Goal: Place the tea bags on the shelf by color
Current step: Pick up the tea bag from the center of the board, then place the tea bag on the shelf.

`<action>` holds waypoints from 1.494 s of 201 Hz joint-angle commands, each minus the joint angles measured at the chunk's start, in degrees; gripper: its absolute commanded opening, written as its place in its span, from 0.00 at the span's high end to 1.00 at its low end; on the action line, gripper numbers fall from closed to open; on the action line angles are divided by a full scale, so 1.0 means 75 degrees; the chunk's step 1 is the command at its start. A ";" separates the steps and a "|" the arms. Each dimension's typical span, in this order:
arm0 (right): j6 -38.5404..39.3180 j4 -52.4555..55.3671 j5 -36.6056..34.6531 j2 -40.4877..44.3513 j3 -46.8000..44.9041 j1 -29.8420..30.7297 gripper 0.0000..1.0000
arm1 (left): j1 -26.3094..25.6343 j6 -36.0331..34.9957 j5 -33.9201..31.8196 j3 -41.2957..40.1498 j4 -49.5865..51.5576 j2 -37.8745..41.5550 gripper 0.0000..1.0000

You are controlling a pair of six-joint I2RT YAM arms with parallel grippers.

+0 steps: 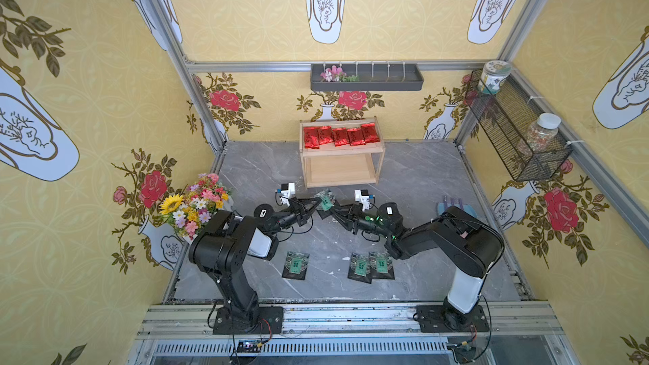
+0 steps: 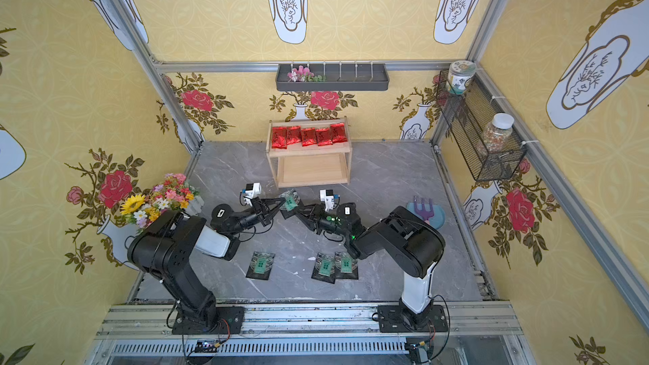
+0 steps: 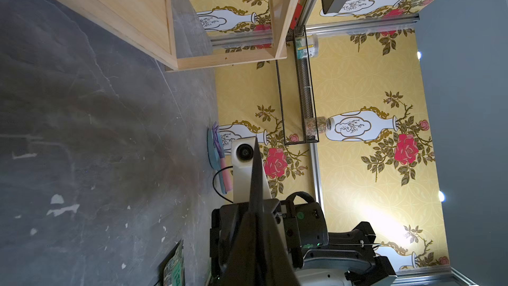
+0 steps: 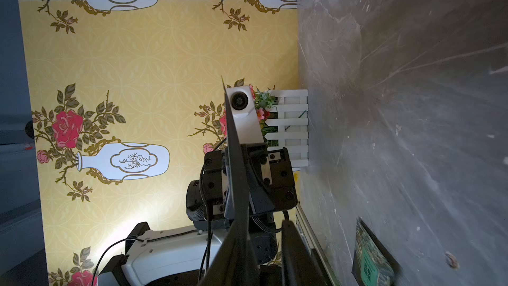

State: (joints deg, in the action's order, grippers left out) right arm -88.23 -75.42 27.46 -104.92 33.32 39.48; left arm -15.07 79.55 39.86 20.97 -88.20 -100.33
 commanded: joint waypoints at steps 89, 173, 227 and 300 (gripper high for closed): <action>0.0704 0.0234 -0.0906 -0.0139 0.0413 0.0076 1.00 | 0.0473 -0.0683 -0.0052 -0.0157 0.1195 0.1279 0.48; 0.1688 0.0939 -0.2995 -0.1222 0.1772 0.0286 1.00 | 0.0846 -0.3551 -0.1837 0.0443 0.7830 0.4982 0.34; 0.2232 0.1037 -0.3473 -0.2267 0.2964 0.0220 1.00 | 0.0860 -0.3625 -0.1867 0.0396 0.8222 0.5316 0.32; 0.2722 0.2070 -0.3069 -0.3353 0.4704 0.0045 0.98 | 0.0939 -0.3591 -0.1697 0.0313 0.8228 0.5304 0.31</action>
State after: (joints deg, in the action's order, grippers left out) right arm -70.28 -62.08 3.09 -128.46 65.80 40.07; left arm -8.25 53.34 26.22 23.70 -26.55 -60.49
